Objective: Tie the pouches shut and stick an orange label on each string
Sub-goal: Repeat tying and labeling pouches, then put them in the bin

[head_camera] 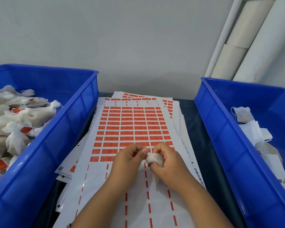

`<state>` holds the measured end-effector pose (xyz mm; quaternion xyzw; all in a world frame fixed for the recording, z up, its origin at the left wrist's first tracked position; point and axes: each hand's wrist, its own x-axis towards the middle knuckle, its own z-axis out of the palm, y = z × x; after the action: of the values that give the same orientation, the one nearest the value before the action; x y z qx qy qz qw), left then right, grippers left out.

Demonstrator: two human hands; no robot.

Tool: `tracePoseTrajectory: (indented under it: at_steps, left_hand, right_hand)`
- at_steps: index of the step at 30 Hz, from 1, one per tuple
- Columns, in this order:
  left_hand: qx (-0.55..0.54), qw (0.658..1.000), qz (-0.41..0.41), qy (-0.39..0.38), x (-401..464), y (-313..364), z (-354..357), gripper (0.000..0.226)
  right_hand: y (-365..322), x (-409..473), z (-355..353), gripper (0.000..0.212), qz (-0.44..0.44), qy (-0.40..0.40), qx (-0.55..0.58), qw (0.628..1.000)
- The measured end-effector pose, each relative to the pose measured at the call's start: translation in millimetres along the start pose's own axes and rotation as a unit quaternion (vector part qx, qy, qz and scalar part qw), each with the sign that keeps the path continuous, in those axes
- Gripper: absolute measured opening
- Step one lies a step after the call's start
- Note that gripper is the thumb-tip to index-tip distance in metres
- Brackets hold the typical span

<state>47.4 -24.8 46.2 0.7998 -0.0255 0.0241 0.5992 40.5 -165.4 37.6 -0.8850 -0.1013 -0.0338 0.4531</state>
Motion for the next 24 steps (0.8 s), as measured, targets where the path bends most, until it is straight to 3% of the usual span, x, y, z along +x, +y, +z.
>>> tracePoseTrajectory:
  at_steps: [7,14,19,24]
  left_hand:
    - [-0.033,0.998,-0.042,0.020,1.7,1.5,-0.6,0.016]
    - [-0.035,0.996,-0.072,0.026,2.3,-0.2,1.3,0.018]
    - [-0.029,0.996,-0.085,0.025,3.3,-2.2,1.6,0.018]
    - [-0.022,0.996,-0.077,0.029,2.6,-2.3,3.2,0.017]
  right_hand:
    - [-1.4,0.1,2.4,0.018,-0.017,-0.006,0.033,0.999]
    - [-2.9,1.4,4.1,0.012,-0.013,0.055,0.105,0.993]
    - [-0.9,2.9,6.9,0.001,0.005,0.050,0.099,0.994]
    - [2.7,2.5,6.5,0.004,0.017,0.061,0.094,0.994]
